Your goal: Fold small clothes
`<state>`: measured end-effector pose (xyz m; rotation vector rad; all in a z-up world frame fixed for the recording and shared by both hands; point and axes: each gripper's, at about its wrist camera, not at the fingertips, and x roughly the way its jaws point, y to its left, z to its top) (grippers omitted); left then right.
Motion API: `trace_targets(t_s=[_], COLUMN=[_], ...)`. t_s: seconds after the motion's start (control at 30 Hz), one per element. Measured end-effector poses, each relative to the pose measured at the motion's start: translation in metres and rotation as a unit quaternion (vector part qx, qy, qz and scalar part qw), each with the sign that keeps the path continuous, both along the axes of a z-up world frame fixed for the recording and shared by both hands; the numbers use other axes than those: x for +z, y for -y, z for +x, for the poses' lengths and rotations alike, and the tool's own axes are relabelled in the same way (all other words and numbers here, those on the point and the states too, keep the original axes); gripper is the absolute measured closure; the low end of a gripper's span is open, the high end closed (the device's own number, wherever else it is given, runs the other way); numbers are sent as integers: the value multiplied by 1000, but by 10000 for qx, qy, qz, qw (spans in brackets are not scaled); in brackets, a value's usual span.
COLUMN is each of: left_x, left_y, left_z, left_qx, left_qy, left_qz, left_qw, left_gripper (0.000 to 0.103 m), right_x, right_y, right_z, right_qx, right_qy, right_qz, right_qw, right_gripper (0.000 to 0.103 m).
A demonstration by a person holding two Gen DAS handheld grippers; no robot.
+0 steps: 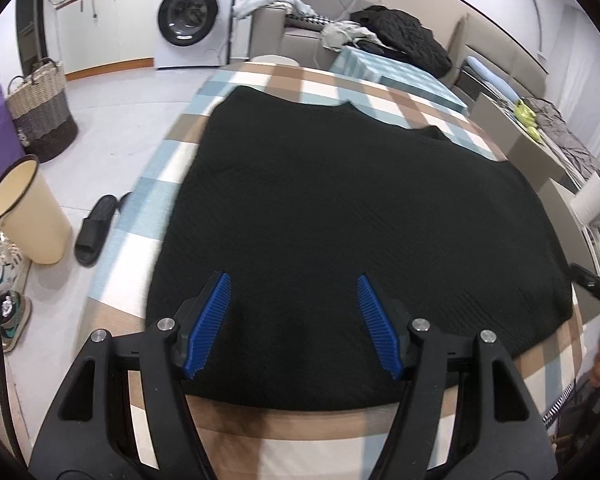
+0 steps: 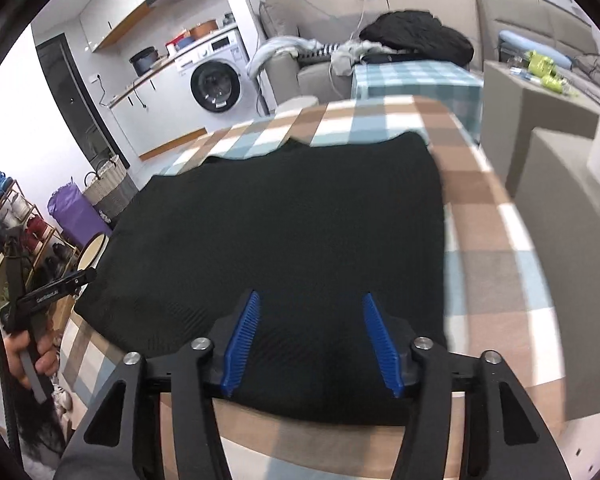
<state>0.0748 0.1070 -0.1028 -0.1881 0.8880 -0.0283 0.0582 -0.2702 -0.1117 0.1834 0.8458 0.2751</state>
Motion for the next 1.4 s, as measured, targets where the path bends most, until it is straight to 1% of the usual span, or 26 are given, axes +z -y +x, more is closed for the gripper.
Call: trace_targets(t_s=[0.07, 0.13, 0.23, 0.3, 0.4, 0.47, 0.53, 0.7, 0.77, 0.87, 0.97, 1.1, 1.13, 1.17, 1.23, 1.27, 1.3, 1.33, 1.4], left_x=[-3, -7, -14, -20, -29, -32, -33, -37, -38, -37, -35, -30, -30, -29, -29, -29, -27, -27, -26], left_y=[12, 26, 49, 62, 79, 85, 88, 91, 89, 84, 83, 87, 88, 89, 94, 94, 94, 94, 93], left_z=[0, 1, 4, 7, 9, 6, 1, -11, -16, -19, -23, -32, -33, -36, -37, -39, -41, -43, -44], left_qx=[-136, -248, -525, -652, -832, -882, -951, -1071, -1081, -1057, -1135, -1279, -1297, -1341, -1347, -1314, -1312, -1332, -1294], left_qy=[-49, -91, -110, -171, -264, -209, -193, -177, -168, -164, -162, -141, -129, -98, -210, -228, -206, -224, -307], left_qz=[-79, -58, -38, 41, 234, 449, 567, 626, 564, 387, 257, 97, 77, 46, 50, -2, -138, -225, -371], left_qw=[9999, 9996, 9986, 9977, 9959, 9949, 9937, 9921, 9924, 9935, 9931, 9916, 9914, 9909, 9907, 9911, 9910, 9906, 9904], left_gripper=[40, 40, 40, 40, 40, 40, 39, 35, 35, 35, 35, 35, 35, 35, 35, 35, 35, 35, 35], right_x=[-8, -16, -27, -34, -43, -48, -50, -53, -53, -54, -53, -45, -43, -42, -43, -45, -47, -49, -50], right_y=[-17, -33, -53, -68, -85, -91, -95, -88, -84, -76, -72, -67, -65, -63, -61, -58, -55, -51, -46], right_z=[7, 14, 22, 27, 33, 31, 27, 6, -1, -9, -14, -26, -28, -31, -36, -39, -42, -45, -51], right_qx=[123, 238, 386, 541, 649, 677, 760, 855, 809, 667, 451, 130, 30, -49, -267, -533, -716, -848, -973], right_qy=[-95, -164, -301, -333, -348, -342, -263, -171, -168, -249, -329, -374, -361, -360, -395, -459, -499, -546, -571], right_qz=[-96, -91, -87, -81, -319, -506, -700, -1043, -1062, -851, -576, -107, 110, 258, 360, 435, 580, 829, 1028], right_qw=[9998, 9995, 9988, 9979, 9968, 9958, 9943, 9907, 9909, 9938, 9968, 9992, 9993, 9990, 9982, 9966, 9945, 9914, 9883], right_gripper=[43, 35, 34, 34, 34, 34, 34, 33, 33, 30, 30, 30, 30, 30, 30, 30, 30, 30, 30])
